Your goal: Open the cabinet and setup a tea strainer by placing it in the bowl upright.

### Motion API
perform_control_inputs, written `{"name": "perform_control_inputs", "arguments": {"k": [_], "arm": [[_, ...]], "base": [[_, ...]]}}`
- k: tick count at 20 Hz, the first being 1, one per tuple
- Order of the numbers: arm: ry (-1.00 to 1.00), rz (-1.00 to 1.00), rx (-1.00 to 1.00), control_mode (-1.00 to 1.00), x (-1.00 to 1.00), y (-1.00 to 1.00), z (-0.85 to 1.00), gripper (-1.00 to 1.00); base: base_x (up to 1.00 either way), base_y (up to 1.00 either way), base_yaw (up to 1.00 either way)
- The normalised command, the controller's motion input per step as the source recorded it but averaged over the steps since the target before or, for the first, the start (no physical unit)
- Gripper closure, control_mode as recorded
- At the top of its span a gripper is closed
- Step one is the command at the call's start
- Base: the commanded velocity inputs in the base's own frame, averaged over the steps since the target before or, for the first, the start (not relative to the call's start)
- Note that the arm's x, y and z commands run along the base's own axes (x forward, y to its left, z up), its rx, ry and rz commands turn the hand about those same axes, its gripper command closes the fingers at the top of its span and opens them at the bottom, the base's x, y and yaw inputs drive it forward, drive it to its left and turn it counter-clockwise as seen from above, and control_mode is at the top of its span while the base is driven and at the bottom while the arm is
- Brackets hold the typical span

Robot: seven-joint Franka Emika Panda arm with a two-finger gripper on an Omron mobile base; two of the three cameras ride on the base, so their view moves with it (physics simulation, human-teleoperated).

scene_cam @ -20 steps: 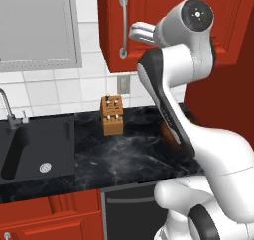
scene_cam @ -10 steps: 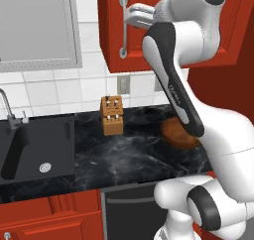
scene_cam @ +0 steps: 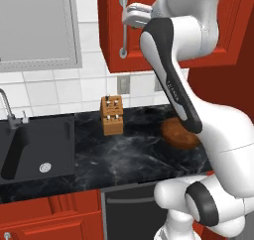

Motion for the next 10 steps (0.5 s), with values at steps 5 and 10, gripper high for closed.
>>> {"name": "perform_control_inputs", "arguments": {"k": [5, 10], "arm": [[0.0, 0.0, -0.14, -1.0, 0.25, 0.23, -0.15, -1.0], [0.0, 0.0, -0.13, -1.0, 0.32, 0.2, -0.03, -1.0]], "base": [[0.0, 0.0, 0.0], [0.0, 0.0, 0.0]]}}
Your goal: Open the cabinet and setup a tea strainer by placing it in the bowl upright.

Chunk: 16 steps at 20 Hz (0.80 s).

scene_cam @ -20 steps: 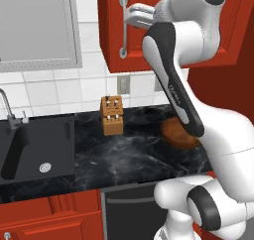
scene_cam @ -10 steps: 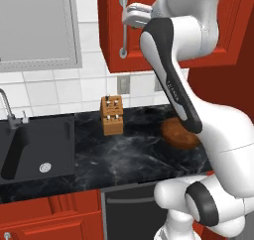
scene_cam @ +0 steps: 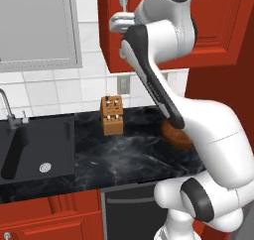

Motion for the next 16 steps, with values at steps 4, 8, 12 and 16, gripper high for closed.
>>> {"name": "perform_control_inputs", "arguments": {"k": [4, 8, 12, 16], "arm": [[0.03, 0.0, -0.12, -1.0, 0.4, 0.03, 0.0, -1.0], [0.01, 0.0, -0.12, -1.0, 0.43, 0.04, -0.01, -1.0], [0.0, 0.0, -0.11, -1.0, 0.48, 0.14, 0.0, -1.0], [0.0, 0.0, -0.05, -1.0, 0.49, 0.27, 0.0, -1.0]], "base": [[0.0, 0.0, 0.0], [0.0, 0.0, 0.0], [0.0, 0.0, 0.0], [0.0, 0.0, 0.0]]}}
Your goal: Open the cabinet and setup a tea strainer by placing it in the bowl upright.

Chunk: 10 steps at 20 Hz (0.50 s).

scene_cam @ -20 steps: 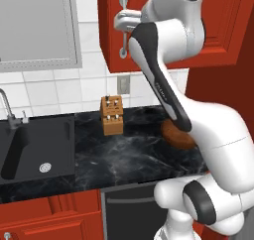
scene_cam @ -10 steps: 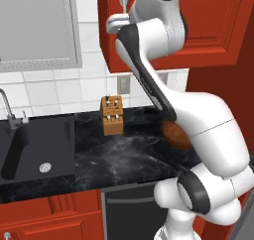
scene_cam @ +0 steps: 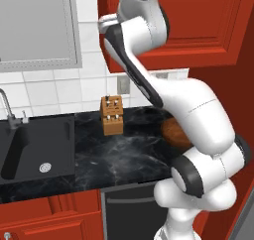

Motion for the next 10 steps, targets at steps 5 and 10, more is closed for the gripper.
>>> {"name": "perform_control_inputs", "arguments": {"k": [5, 10], "arm": [[0.0, 0.0, -0.01, -1.0, 0.43, 0.12, 0.0, -1.0], [0.0, 0.0, 0.0, -1.0, 0.33, 0.0, 0.0, -1.0]], "base": [[0.0, 0.0, 0.0], [0.0, 0.0, 0.0]]}}
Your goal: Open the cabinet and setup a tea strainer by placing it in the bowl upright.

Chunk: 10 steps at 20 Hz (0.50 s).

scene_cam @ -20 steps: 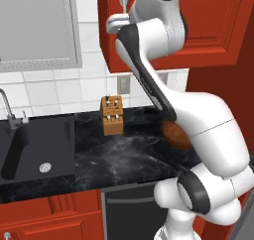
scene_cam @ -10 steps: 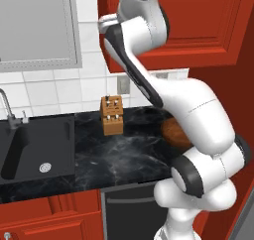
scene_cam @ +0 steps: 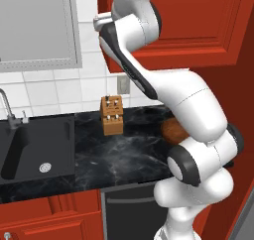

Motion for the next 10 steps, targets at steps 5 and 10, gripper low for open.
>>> {"name": "perform_control_inputs", "arguments": {"k": [5, 10], "arm": [[-0.03, 0.0, 0.0, -1.0, 0.22, -0.04, -0.17, -1.0], [-0.07, 0.02, 0.0, -1.0, 0.14, -0.08, -0.22, 1.0]], "base": [[0.0, 0.0, 0.0], [0.0, 0.0, 0.0]]}}
